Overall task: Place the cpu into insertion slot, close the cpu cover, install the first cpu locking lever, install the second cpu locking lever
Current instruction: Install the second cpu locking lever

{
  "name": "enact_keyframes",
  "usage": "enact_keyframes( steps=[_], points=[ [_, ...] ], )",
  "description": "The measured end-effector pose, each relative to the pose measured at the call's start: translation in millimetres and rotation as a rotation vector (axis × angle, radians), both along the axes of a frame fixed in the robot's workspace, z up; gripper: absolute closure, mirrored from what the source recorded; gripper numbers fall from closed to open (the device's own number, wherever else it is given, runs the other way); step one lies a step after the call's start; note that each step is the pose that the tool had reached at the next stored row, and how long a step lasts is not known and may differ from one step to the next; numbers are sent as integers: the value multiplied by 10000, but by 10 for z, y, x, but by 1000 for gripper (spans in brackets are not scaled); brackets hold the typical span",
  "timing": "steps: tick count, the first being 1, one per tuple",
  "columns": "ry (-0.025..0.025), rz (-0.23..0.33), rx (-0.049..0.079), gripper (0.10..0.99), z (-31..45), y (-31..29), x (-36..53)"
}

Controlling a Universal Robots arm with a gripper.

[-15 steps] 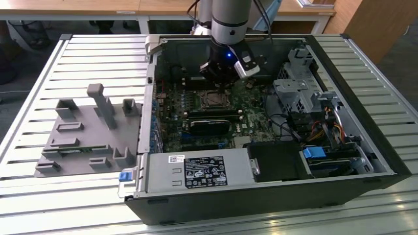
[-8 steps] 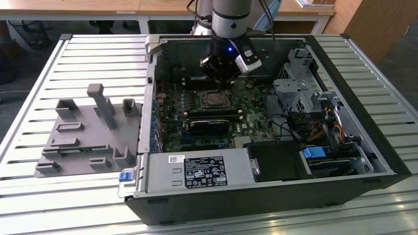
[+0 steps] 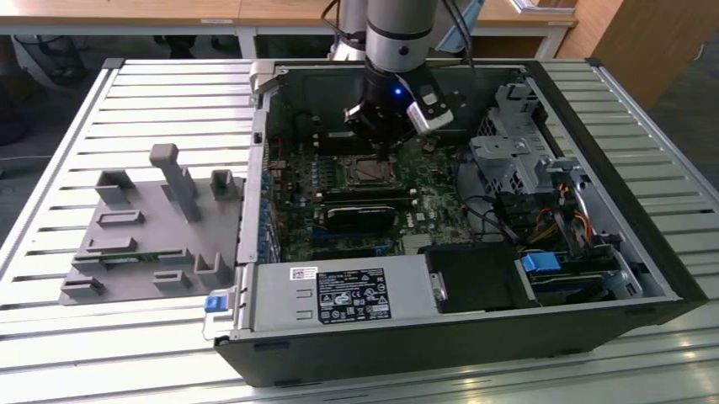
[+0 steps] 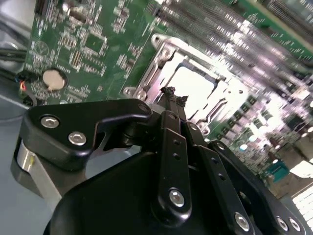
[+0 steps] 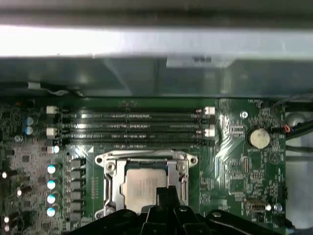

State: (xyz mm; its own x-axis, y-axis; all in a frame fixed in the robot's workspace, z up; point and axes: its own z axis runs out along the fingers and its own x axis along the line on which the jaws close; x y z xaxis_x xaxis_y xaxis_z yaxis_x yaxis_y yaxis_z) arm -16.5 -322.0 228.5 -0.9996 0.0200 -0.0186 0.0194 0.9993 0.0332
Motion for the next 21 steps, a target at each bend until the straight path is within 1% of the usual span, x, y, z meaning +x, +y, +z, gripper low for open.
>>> enact_keyframes(
  steps=[2,4,5,7,8,11,13,16,21],
  points=[
    [-1,1,2,980,-1,-57,0],
    [9,1,3,980,-1,-94,1],
    [32,0,14,980,0,-102,2],
    [132,0,45,980,0,-115,12],
    [162,0,78,980,-1,-129,13],
    [170,2,242,980,-1,-192,14],
    [171,3,325,980,-1,-234,13],
    [174,2,365,980,-1,-289,14],
    [218,3,387,980,-1,-363,19]
  ],
)
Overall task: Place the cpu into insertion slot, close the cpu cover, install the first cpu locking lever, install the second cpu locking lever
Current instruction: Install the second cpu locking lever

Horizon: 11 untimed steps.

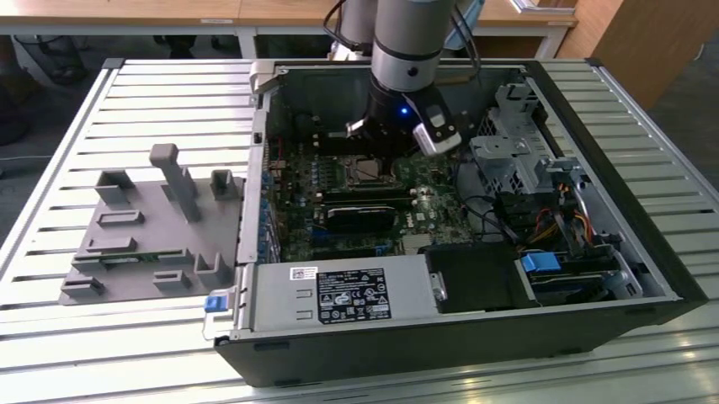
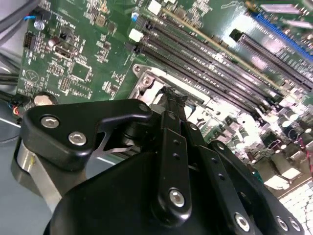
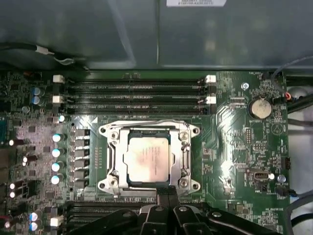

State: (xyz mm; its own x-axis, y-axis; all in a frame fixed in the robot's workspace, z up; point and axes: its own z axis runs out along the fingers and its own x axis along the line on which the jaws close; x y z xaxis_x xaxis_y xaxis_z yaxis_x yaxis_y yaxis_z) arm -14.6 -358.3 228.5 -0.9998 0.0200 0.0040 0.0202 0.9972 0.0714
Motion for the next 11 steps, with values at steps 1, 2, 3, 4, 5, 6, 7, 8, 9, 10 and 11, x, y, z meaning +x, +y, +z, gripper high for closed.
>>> enact_keyframes(
  steps=[1,2,3,4,5,6,7,8,9,10,11],
  points=[
    [4,0,0,980,0,-11,0],
    [5,-1,2,980,0,-26,0],
    [6,0,6,980,0,-43,0],
    [5,0,12,980,0,-62,0],
    [6,-1,18,980,0,-80,0],
    [6,0,30,980,0,-96,0],
    [6,0,43,980,0,-104,-1],
    [7,-3,67,980,0,-107,-8],
    [6,-1,86,980,0,-109,-18],
    [6,-1,97,980,0,-109,-32],
    [6,-1,106,980,0,-110,-49]
  ],
)
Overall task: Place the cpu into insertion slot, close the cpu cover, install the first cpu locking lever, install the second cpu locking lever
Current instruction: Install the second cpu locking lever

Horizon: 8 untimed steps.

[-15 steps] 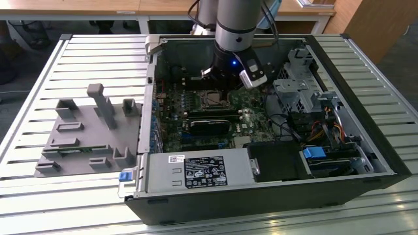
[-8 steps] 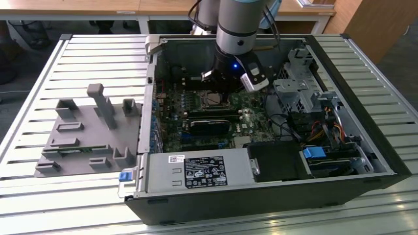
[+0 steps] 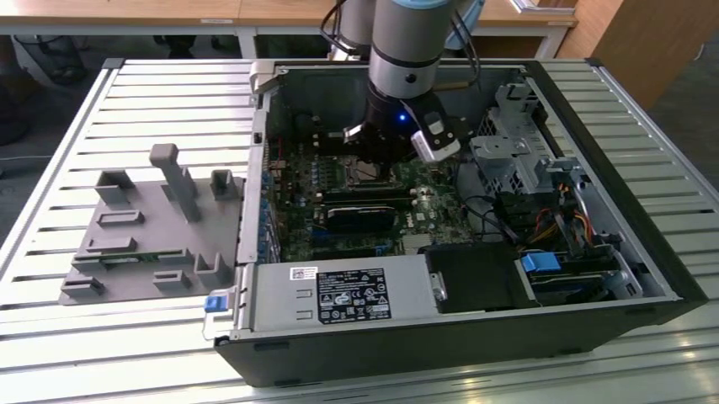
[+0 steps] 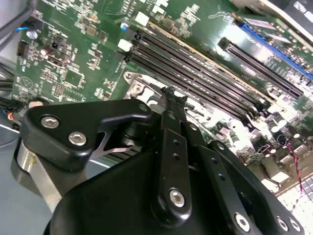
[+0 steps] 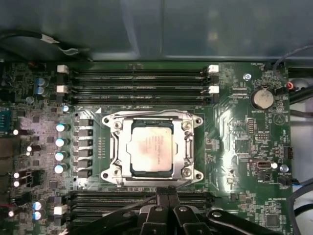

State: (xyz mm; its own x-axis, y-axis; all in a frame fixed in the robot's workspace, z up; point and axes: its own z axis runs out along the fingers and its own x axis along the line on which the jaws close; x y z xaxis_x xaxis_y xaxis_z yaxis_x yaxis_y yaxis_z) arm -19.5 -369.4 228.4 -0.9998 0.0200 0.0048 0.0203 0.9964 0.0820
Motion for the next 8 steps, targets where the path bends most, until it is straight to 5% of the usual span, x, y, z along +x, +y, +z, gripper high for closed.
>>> enact_keyframes(
  steps=[8],
  points=[
    [0,3,14,980,-17,-5,-181]
  ],
)
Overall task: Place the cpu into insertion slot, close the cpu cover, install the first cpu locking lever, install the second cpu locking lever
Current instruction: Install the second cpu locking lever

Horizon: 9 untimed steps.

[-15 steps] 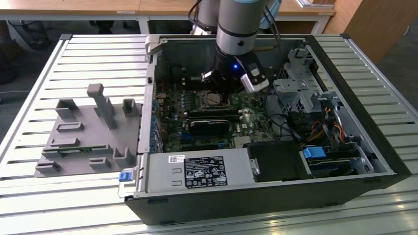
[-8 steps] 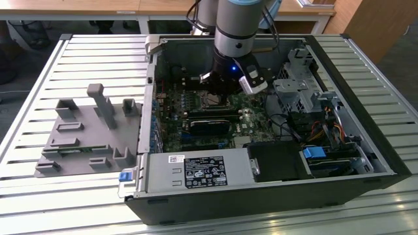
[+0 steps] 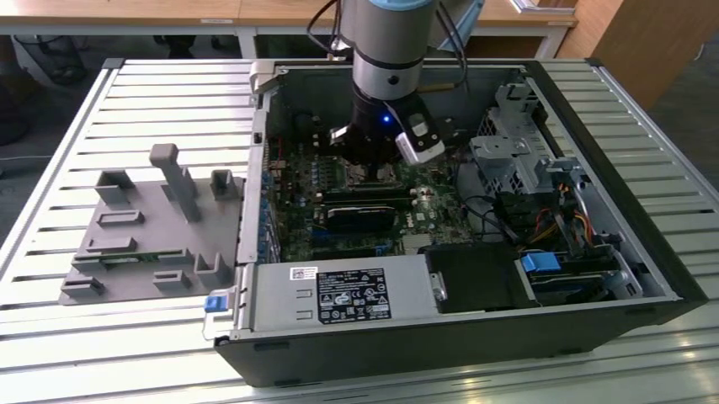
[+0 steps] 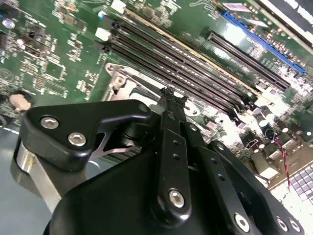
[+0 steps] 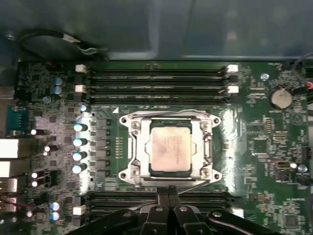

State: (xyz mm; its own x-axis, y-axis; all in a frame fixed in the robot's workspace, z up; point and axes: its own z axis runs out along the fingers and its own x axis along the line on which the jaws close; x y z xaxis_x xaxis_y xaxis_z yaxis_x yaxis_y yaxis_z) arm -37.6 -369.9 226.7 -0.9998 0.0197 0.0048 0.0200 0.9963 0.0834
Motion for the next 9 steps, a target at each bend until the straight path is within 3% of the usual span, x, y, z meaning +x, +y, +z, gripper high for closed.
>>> enact_keyframes(
  steps=[5,9],
  points=[
    [0,7,43,980,-72,-3,-33],
    [-1,7,294,980,-76,-55,-44]
  ],
)
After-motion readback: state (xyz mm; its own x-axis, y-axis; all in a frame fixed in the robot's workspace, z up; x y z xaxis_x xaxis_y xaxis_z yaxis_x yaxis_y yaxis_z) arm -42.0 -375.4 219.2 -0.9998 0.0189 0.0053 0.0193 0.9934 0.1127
